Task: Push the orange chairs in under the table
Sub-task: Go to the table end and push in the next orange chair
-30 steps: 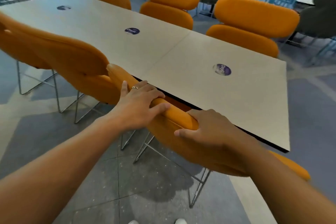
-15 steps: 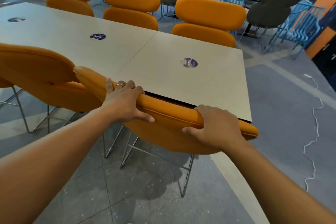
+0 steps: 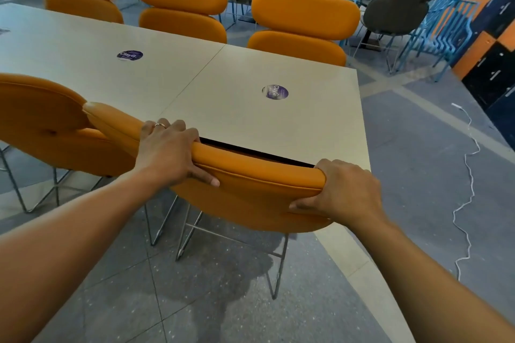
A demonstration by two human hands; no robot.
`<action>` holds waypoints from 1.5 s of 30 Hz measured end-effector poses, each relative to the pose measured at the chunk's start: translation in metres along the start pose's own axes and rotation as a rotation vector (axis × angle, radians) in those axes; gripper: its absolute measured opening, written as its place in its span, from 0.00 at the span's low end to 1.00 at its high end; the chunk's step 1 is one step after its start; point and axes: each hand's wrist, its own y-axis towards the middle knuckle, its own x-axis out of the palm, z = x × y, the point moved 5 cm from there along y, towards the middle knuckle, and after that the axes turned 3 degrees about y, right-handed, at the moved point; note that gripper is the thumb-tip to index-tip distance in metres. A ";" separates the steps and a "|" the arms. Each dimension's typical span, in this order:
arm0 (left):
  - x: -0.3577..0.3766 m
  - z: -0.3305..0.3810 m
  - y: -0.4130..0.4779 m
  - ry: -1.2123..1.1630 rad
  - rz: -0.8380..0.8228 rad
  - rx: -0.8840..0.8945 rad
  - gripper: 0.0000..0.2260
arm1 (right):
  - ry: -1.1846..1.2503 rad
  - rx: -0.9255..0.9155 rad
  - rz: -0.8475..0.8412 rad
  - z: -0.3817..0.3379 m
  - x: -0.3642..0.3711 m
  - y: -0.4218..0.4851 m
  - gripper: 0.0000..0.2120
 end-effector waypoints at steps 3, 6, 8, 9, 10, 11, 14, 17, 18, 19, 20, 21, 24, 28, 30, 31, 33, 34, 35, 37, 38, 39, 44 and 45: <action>-0.001 0.008 0.003 -0.006 0.024 0.004 0.46 | -0.005 0.000 -0.025 0.007 -0.003 0.007 0.39; 0.001 0.024 0.004 0.004 0.046 -0.009 0.46 | 0.030 0.035 -0.038 0.024 -0.005 0.011 0.37; 0.001 0.037 0.005 0.007 0.066 -0.011 0.45 | 0.050 0.061 -0.014 0.038 -0.007 0.015 0.37; 0.001 0.043 0.004 0.009 0.072 -0.011 0.45 | 0.056 0.069 -0.007 0.044 -0.008 0.015 0.38; 0.001 0.046 0.005 0.009 0.071 -0.005 0.44 | 0.063 0.081 -0.003 0.047 -0.008 0.016 0.39; 0.001 0.046 0.005 0.006 0.068 0.000 0.44 | 0.072 0.087 0.004 0.048 -0.008 0.016 0.40; 0.002 0.042 0.005 -0.008 0.062 0.022 0.45 | 0.084 0.103 0.017 0.043 -0.006 0.012 0.40; 0.001 0.036 0.003 -0.022 0.056 0.037 0.45 | 0.103 0.130 0.024 0.037 -0.006 0.003 0.35; 0.001 0.034 0.003 -0.019 0.053 0.044 0.45 | 0.103 0.137 0.031 0.034 -0.006 -0.001 0.34; 0.001 0.031 0.002 -0.014 0.050 0.055 0.46 | 0.098 0.140 0.044 0.030 -0.007 -0.006 0.33; 0.002 0.026 0.002 -0.015 0.049 0.069 0.46 | 0.087 0.143 0.052 0.025 -0.006 -0.011 0.32; 0.002 0.021 0.001 -0.017 0.051 0.083 0.45 | 0.077 0.141 0.057 0.019 -0.005 -0.016 0.31; 0.004 0.010 -0.007 -0.027 0.066 0.103 0.44 | 0.055 0.131 0.057 0.008 0.000 -0.029 0.29; 0.004 0.013 -0.008 -0.036 0.093 0.079 0.44 | 0.065 0.134 0.049 0.013 0.001 -0.026 0.32; 0.002 0.015 -0.004 -0.040 0.094 0.064 0.45 | 0.084 0.123 0.053 0.017 0.001 -0.019 0.37; 0.002 0.016 -0.002 -0.040 0.092 0.060 0.46 | 0.080 0.115 0.053 0.020 0.001 -0.015 0.38; 0.002 0.021 0.000 -0.048 0.081 0.050 0.46 | 0.060 0.105 0.040 0.027 0.000 -0.010 0.36; 0.001 0.025 0.000 -0.055 0.081 0.042 0.46 | 0.053 0.101 0.038 0.031 -0.001 -0.008 0.34; 0.000 0.029 0.000 -0.060 0.085 0.038 0.46 | 0.052 0.098 0.039 0.036 -0.002 -0.006 0.34; 0.000 0.040 0.002 -0.062 0.085 0.033 0.46 | 0.065 0.104 0.049 0.047 -0.003 -0.001 0.35; 0.000 0.044 0.003 -0.061 0.089 0.031 0.46 | 0.070 0.109 0.052 0.052 -0.003 0.001 0.36; -0.001 0.047 0.004 -0.059 0.097 0.031 0.45 | 0.074 0.114 0.054 0.056 -0.004 0.003 0.37; 0.001 0.046 0.009 -0.029 0.106 0.055 0.47 | 0.076 0.131 0.065 0.058 -0.002 0.007 0.33; 0.001 0.045 0.009 -0.026 0.104 0.061 0.47 | 0.077 0.134 0.069 0.056 0.000 0.006 0.33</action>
